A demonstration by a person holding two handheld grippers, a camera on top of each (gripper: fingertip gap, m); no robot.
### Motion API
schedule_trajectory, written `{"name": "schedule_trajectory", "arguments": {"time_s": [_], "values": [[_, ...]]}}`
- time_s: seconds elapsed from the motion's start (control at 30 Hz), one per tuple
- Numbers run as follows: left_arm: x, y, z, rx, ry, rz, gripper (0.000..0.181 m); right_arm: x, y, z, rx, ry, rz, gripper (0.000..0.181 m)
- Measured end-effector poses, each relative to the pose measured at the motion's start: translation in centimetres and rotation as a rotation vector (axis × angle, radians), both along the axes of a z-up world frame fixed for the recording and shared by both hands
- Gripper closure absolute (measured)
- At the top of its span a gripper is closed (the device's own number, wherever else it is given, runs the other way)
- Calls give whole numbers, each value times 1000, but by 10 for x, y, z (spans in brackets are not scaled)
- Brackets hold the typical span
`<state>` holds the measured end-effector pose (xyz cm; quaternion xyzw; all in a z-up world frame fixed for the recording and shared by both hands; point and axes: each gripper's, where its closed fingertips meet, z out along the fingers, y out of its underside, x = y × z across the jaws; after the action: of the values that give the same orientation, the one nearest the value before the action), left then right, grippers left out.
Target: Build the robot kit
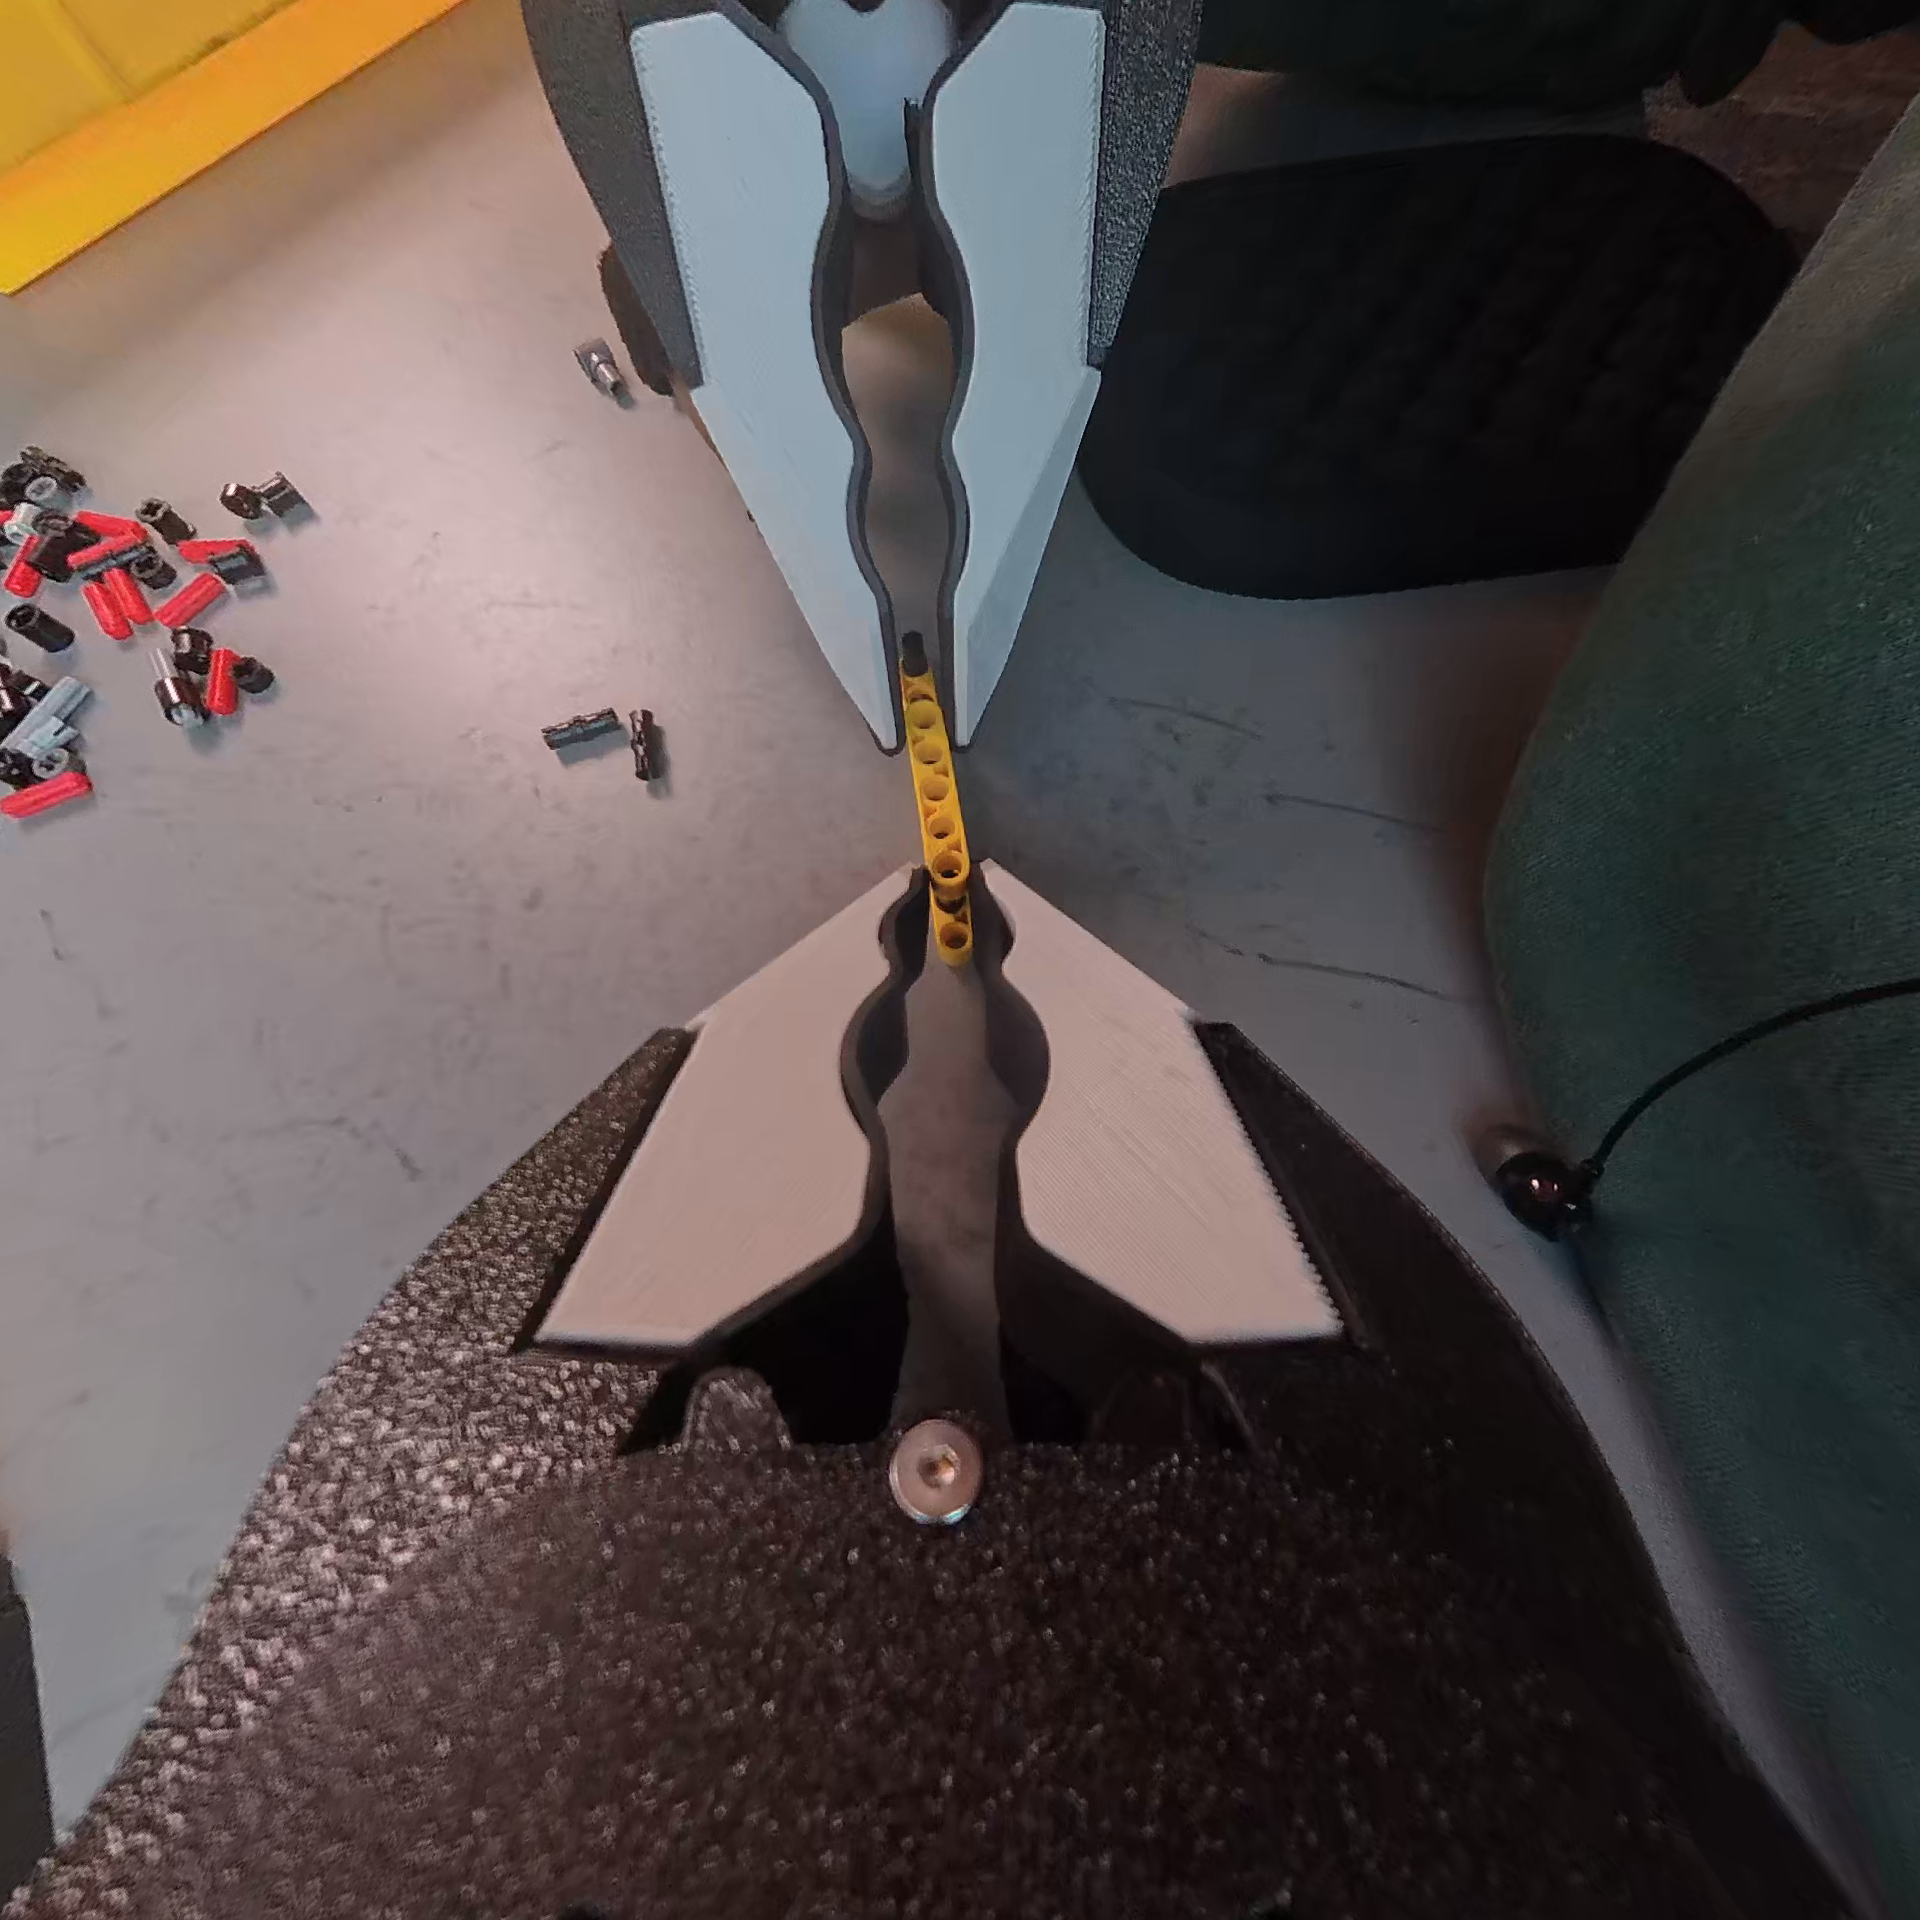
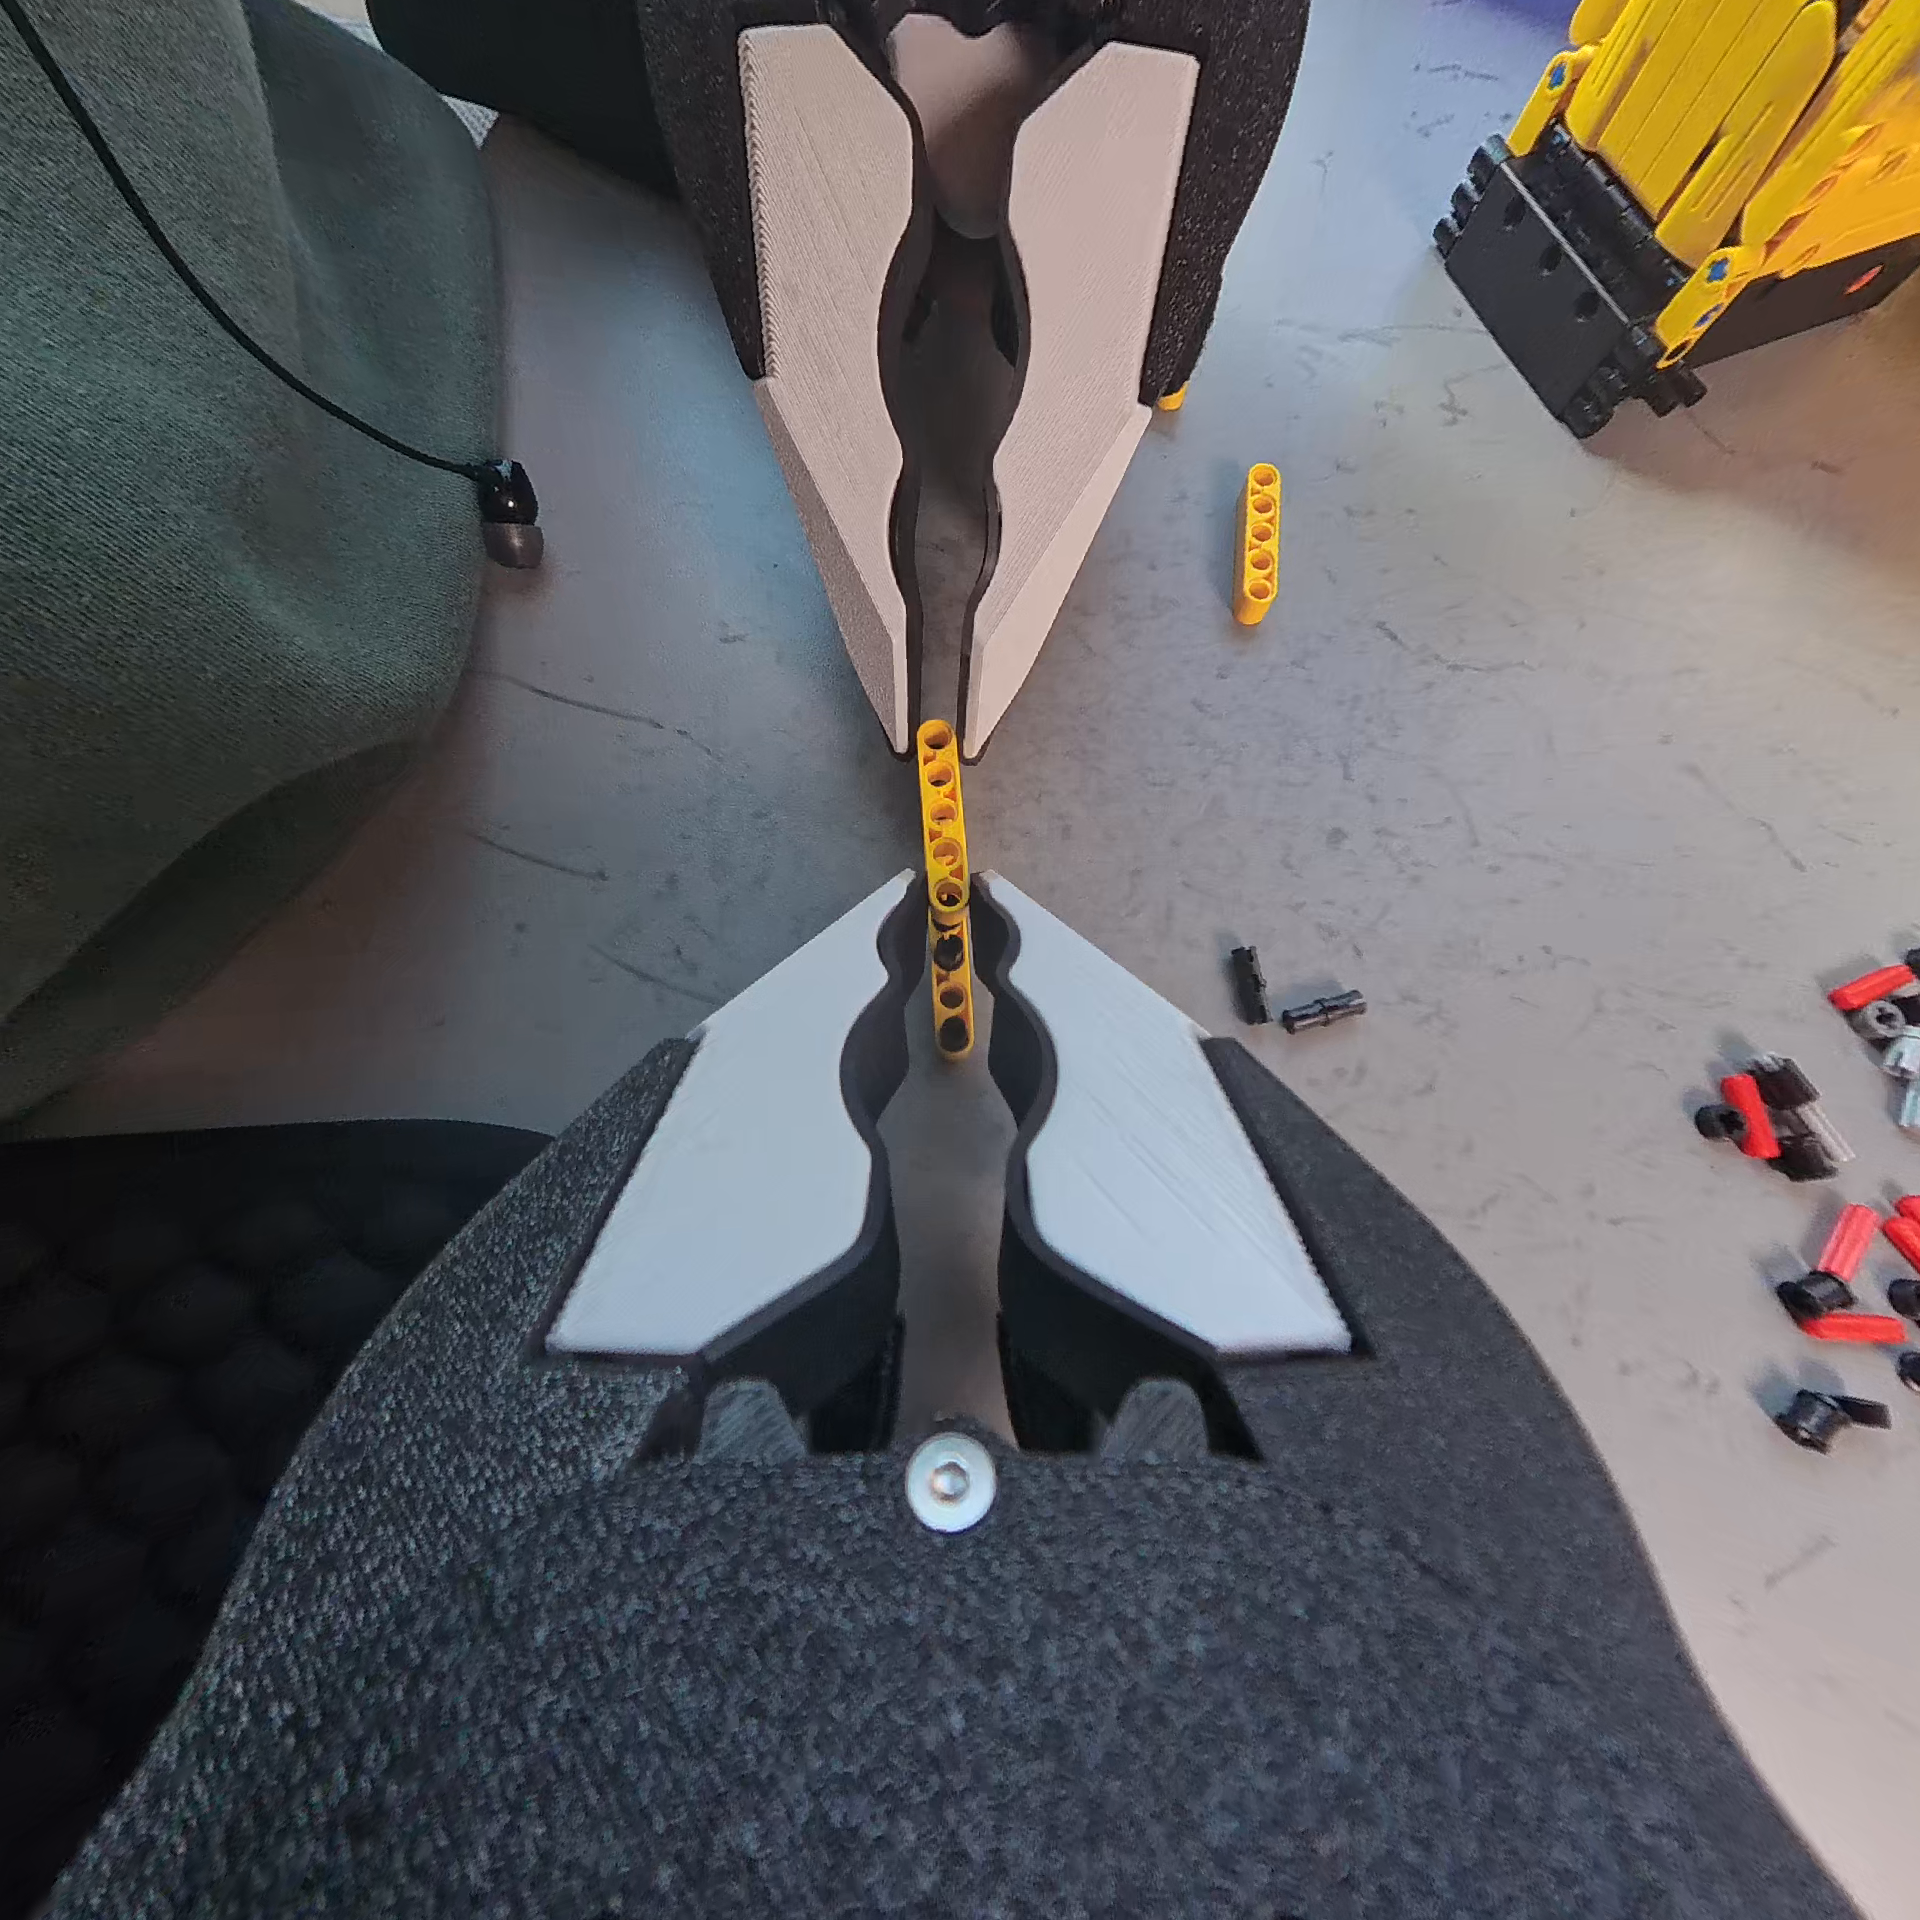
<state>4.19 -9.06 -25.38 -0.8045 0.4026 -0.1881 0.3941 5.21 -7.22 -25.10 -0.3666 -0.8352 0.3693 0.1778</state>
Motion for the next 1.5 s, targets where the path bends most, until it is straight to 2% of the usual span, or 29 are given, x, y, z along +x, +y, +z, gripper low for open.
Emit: {"name": "schedule_trajectory", "arguments": {"time_s": [0.6,0.8,0.9,1.13,1.2,1.27,1.33,1.43,1.5], "values": [[-1,0,0,-1,5,0,175,-1,-2,-1,29,34,5,174],[-5,5,-1,-59,-40,53,175,-5,3,-3,4,27,-38,174],[0,-2,-9,-140,-25,19,175,1,-4,-12,-8,-34,9,174],[-1,0,-9,-124,-28,31,175,-1,-1,-10,6,-18,-14,174],[-3,2,-7,-109,-28,36,175,-2,3,-6,9,-9,-41,174],[-7,3,-5,-102,-35,47,175,2,13,-1,34,-18,-68,165],[-14,5,1,-85,-59,66,175,13,13,3,-3,-74,-59,161],[-26,11,14,-51,-103,111,174,19,1,-11,30,-121,-34,165],[-32,13,18,-33,-103,135,174,18,-5,-13,81,-84,-23,174]]}}
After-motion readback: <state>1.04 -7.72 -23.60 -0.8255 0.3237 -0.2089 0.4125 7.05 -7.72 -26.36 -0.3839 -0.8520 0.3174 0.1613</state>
